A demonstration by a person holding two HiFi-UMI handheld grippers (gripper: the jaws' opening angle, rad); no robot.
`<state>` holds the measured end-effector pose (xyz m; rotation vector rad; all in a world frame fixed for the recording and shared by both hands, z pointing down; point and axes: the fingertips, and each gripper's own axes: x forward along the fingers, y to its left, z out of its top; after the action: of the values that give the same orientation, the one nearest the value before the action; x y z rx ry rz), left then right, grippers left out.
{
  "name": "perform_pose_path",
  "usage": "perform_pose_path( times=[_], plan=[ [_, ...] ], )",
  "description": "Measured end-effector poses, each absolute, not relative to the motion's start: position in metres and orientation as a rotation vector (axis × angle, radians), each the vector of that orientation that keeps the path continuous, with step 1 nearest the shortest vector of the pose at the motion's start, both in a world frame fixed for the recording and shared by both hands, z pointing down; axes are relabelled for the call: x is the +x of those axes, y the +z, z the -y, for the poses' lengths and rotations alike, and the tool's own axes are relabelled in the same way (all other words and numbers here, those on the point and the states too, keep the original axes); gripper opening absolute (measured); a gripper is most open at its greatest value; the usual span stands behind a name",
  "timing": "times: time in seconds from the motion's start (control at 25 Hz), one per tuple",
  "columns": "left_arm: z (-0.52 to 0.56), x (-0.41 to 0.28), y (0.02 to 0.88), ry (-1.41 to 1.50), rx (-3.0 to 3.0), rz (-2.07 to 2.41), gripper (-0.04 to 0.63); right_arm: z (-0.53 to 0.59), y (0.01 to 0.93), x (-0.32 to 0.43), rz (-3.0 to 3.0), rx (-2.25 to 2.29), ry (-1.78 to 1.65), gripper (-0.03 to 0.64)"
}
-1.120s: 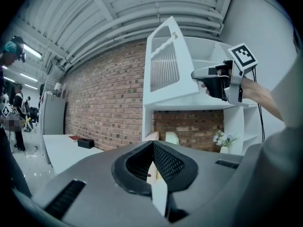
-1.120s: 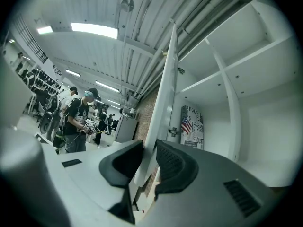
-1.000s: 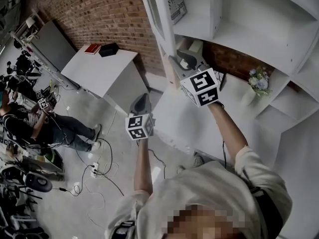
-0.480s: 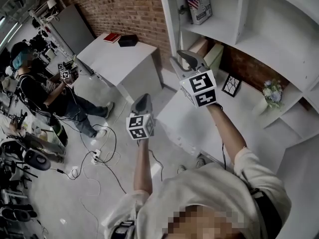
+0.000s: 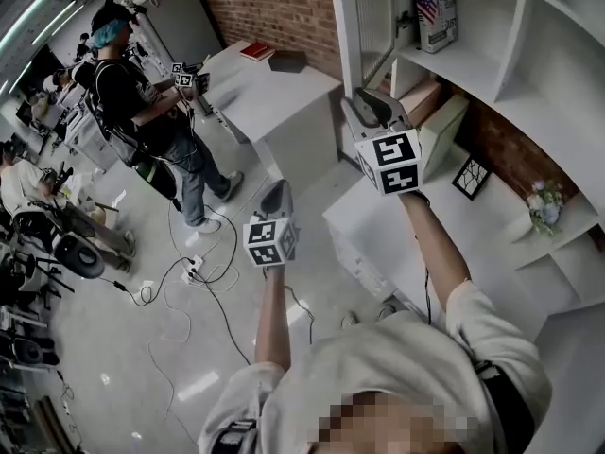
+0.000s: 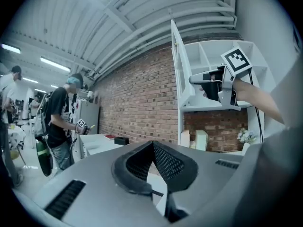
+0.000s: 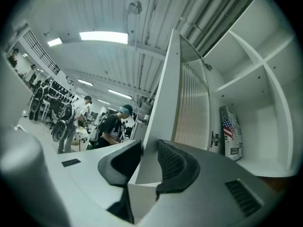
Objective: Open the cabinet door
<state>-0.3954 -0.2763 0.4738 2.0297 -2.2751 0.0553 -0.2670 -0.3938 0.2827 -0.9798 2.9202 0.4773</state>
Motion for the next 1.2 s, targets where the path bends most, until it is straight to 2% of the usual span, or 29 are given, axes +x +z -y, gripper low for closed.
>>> perform_pose_path(
  times=[0.76, 1.2],
  plan=[
    [0.208, -0.475, 0.487, 0.052, 1.752, 2.465, 0.026, 0.435, 0.29, -0.358, -2.945, -0.915, 0.46, 0.134],
    [0.219, -0.479, 0.484, 0.034, 1.768, 2.46, 0.026, 0.427, 0.288, -0.361, -2.918, -0.896, 0.492, 0.137]
  ],
)
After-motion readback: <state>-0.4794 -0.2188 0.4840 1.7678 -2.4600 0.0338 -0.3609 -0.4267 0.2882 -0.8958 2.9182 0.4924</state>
